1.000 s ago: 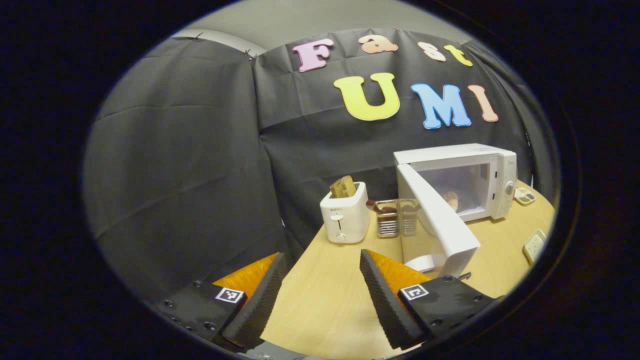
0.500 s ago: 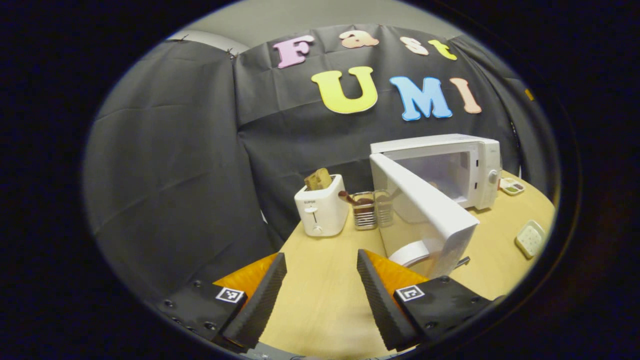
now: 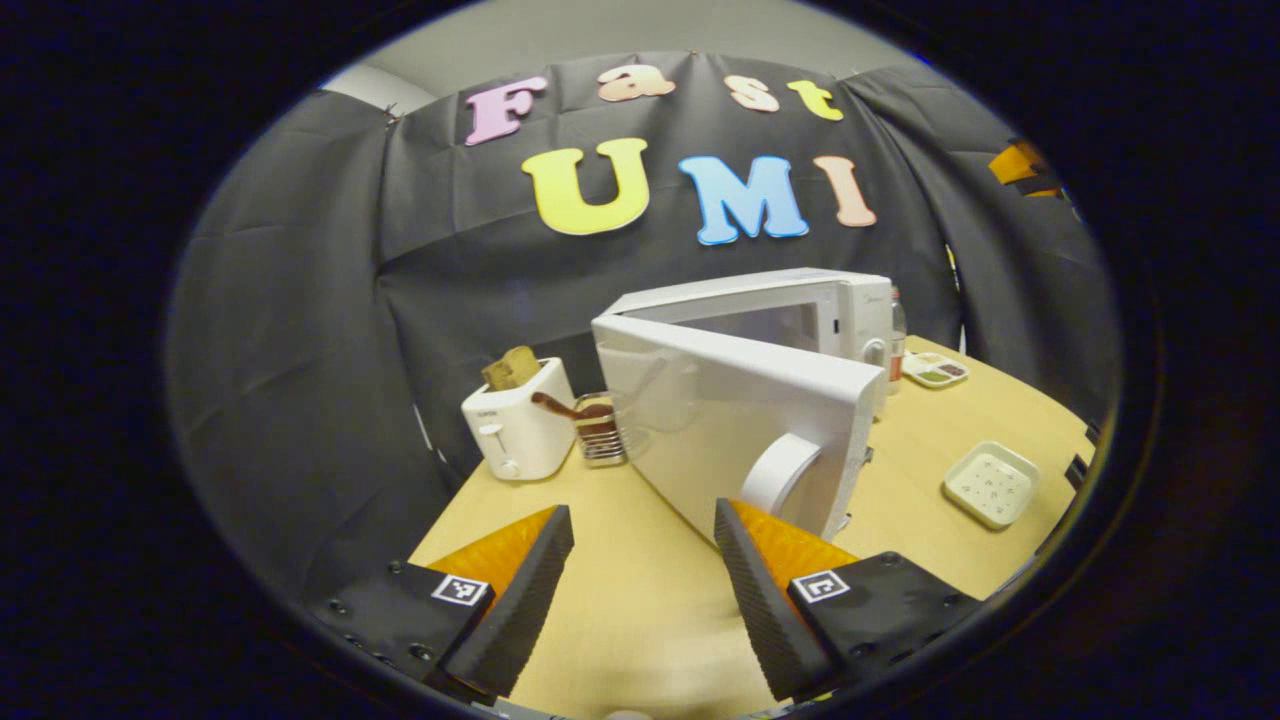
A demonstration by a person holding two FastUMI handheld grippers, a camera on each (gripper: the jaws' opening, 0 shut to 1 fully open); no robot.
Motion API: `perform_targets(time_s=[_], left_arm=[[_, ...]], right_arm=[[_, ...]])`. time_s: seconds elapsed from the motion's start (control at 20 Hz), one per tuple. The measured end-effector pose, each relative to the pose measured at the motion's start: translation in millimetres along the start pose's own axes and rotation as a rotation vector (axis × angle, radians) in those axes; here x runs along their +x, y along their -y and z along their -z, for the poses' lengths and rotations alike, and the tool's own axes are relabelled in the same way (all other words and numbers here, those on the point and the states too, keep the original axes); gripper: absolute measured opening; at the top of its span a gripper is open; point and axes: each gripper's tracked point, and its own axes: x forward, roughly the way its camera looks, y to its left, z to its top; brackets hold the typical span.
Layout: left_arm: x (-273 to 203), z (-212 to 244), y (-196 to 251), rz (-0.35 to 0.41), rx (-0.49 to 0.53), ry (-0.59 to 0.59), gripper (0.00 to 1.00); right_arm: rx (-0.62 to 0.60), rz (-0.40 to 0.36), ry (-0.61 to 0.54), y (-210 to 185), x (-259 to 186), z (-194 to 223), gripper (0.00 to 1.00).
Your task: Open the microwave oven with the left hand, put the food in, and close the microwave oven.
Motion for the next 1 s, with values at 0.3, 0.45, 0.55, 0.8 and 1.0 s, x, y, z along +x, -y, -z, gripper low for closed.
perform_targets(time_s=[0.3, 0.45, 0.55, 0.8, 1.0], left_arm=[[34.2, -20.9, 65.9, 0.125, 0.005, 0.026, 0.94], [55.5, -32.6, 95.2, 0.177, 0.001, 0.039, 0.94], [71.3, -40.3, 114.7, 0.206, 0.006, 0.048, 0.94], [114.2, -57.6, 149.4, 0.264, 0.012, 0.071, 0.94], [146.2, -67.0, 164.9, 0.285, -0.01, 0.074, 0.94]], right_arm=[[-0.007, 0.071, -0.026, 33.4, -12.8, 7.1, 1.0], [-0.009, 0.114, -0.046, 52.6, -19.3, 12.7, 1.0], [-0.01, 0.144, -0.055, 65.0, -22.7, 14.6, 1.0], [-0.005, 0.193, -0.075, 86.3, -26.5, 18.1, 1.0], [0.012, 0.211, -0.09, 95.0, -19.4, 23.4, 1.0]])
